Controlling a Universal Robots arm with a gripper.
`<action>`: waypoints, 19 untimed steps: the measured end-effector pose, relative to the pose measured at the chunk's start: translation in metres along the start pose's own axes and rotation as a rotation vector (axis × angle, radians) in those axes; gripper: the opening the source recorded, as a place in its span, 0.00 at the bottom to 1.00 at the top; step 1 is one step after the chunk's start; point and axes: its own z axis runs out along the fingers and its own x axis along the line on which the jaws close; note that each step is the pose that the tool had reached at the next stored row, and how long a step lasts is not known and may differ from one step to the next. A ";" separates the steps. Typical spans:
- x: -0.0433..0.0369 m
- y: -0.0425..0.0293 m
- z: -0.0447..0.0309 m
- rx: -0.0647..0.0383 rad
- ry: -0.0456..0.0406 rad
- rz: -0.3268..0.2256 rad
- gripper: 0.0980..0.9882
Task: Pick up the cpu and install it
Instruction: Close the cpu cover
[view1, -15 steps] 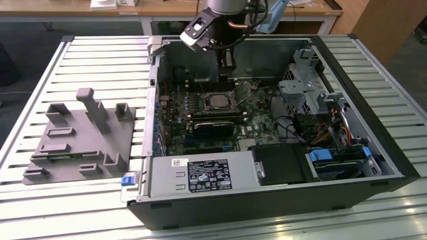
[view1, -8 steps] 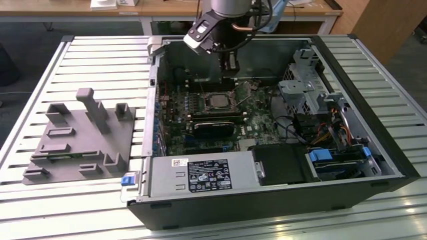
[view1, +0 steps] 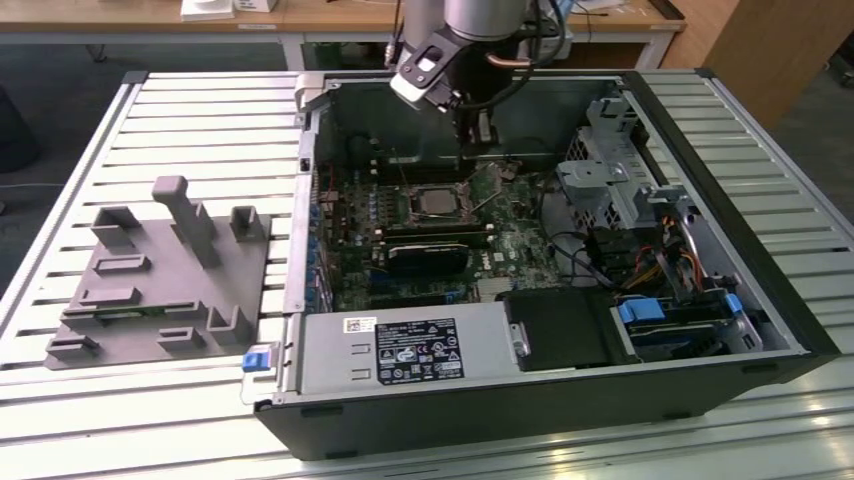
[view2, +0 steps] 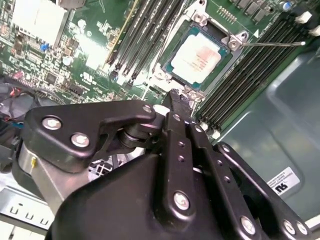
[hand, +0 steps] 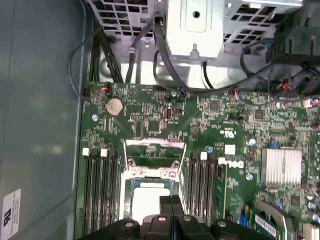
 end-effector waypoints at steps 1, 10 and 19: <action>0.0000 0.0007 0.0006 0.000 0.0003 -0.009 0.01; 0.0005 0.0099 0.0034 -0.001 0.0008 -0.029 0.01; 0.0023 0.0162 0.0041 -0.001 0.0007 -0.029 0.01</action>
